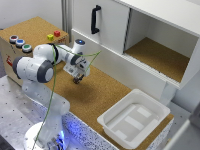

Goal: Place the purple object on the table

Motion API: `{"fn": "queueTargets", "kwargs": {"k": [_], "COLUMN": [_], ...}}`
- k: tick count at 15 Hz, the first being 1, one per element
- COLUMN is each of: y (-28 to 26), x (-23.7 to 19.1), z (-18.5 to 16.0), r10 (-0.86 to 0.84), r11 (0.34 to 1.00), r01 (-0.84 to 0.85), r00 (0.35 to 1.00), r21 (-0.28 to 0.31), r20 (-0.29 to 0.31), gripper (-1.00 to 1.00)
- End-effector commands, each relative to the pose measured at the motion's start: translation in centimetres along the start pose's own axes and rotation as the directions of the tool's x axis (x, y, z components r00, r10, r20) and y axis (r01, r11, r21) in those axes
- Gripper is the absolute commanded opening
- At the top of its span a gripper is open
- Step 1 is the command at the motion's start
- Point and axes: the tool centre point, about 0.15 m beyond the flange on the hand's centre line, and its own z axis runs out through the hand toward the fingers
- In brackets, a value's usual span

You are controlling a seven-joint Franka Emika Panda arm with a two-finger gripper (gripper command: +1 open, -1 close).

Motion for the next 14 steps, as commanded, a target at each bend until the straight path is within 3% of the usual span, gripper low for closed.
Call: {"fn": "queueTargets", "kwargs": {"k": [1,7,12,14], "y": [0.2,-2.2,-5.7,-6.3], "x": [0.1,-0.5,-4.5,-5.5], "z": [-0.7,-11.3,-17.1,-17.4], "r10": [0.025,0.021,0.027,0.056], "r11": [1.000,0.992,0.968,0.968], "r01": [-0.025,-0.034,-0.041,-0.071], "r00": [1.000,0.994,0.998,0.996], "r21": [0.009,-0.120,-0.249,-0.239], "r20": [-0.009,-0.107,-0.060,-0.070], "gripper": [1.00,1.00,1.00,1.00]}}
